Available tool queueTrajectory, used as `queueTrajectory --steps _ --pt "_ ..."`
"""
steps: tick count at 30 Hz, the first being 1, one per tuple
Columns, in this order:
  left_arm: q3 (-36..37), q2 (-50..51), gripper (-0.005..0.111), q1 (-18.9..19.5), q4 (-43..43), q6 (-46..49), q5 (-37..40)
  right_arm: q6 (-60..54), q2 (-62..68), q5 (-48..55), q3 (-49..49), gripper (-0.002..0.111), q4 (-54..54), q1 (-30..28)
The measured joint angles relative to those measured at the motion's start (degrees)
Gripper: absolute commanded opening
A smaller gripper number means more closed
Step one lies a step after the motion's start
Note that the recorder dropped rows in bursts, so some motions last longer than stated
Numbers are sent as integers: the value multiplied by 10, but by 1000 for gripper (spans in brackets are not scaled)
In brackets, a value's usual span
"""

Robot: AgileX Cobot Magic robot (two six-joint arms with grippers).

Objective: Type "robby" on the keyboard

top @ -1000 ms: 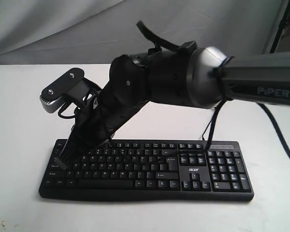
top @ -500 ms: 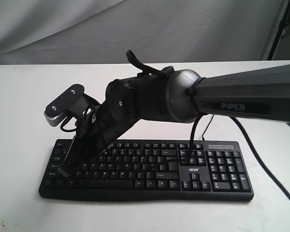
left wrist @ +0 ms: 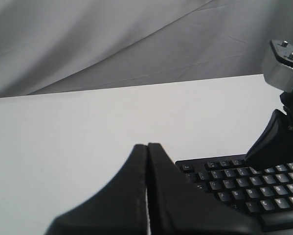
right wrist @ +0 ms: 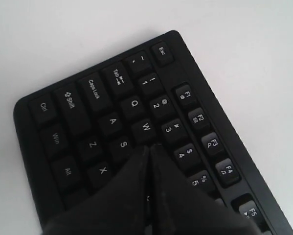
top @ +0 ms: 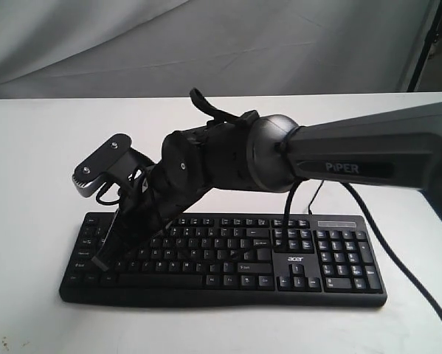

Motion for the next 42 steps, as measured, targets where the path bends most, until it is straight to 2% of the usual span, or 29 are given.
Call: queueTrajectory --steps 42 --pt "0 0 0 0 0 0 0 4 34 -11 0 0 -23 -10"
